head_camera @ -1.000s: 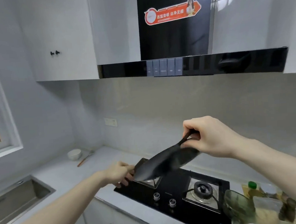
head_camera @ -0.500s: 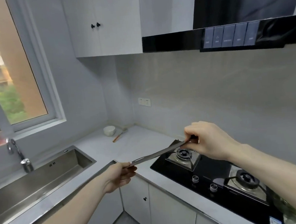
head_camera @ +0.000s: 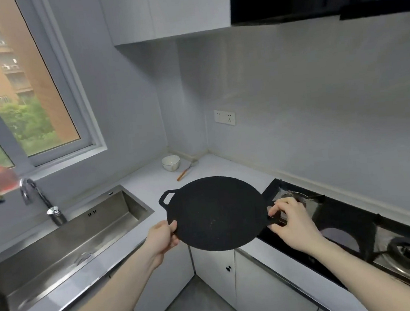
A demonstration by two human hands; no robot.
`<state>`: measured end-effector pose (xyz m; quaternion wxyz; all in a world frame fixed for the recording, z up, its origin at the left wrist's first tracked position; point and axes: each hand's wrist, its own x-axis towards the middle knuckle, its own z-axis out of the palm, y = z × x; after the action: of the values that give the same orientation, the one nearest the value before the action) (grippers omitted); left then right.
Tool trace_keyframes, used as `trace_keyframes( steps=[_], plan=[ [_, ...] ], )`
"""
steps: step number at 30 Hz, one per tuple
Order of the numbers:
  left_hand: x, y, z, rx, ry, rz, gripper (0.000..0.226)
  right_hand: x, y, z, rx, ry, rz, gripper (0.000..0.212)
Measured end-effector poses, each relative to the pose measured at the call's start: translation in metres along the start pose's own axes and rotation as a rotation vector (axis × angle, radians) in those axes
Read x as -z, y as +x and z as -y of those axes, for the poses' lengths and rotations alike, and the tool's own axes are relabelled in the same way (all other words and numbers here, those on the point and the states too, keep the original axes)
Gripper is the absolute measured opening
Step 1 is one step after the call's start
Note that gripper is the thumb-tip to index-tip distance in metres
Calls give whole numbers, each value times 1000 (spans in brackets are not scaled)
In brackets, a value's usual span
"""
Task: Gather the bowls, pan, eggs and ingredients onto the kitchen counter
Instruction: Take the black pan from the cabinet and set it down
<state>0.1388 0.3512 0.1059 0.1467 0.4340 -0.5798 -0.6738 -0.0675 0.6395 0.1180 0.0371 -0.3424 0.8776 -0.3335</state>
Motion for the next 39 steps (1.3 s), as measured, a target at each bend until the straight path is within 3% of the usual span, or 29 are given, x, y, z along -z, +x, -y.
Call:
trace_keyframes(
  steps=[2, 5, 10, 15, 19, 24, 39],
  plan=[
    [1, 25, -1, 7, 42, -19, 20, -32, 19, -8, -177, 215, -33, 42],
    [1, 62, -2, 23, 106, -17, 24, -74, 43, -15, -501, 551, 48, 63],
    [7, 124, 4, 55, 187, -15, 25, -127, 93, -27, -757, 822, 100, 67],
    [16, 186, 12, 118, 208, -22, 20, -164, 137, -32, -833, 858, 18, 70],
    [16, 250, 12, 170, 192, 20, 17, -204, 171, -29, -899, 894, 32, 41],
    [22, 326, 4, 193, 235, 78, 16, -246, 212, -20, -1002, 930, 5, 28],
    [10, 475, -19, 346, 422, 268, 21, -326, 304, -20, -1344, 876, -333, 26]
  ],
)
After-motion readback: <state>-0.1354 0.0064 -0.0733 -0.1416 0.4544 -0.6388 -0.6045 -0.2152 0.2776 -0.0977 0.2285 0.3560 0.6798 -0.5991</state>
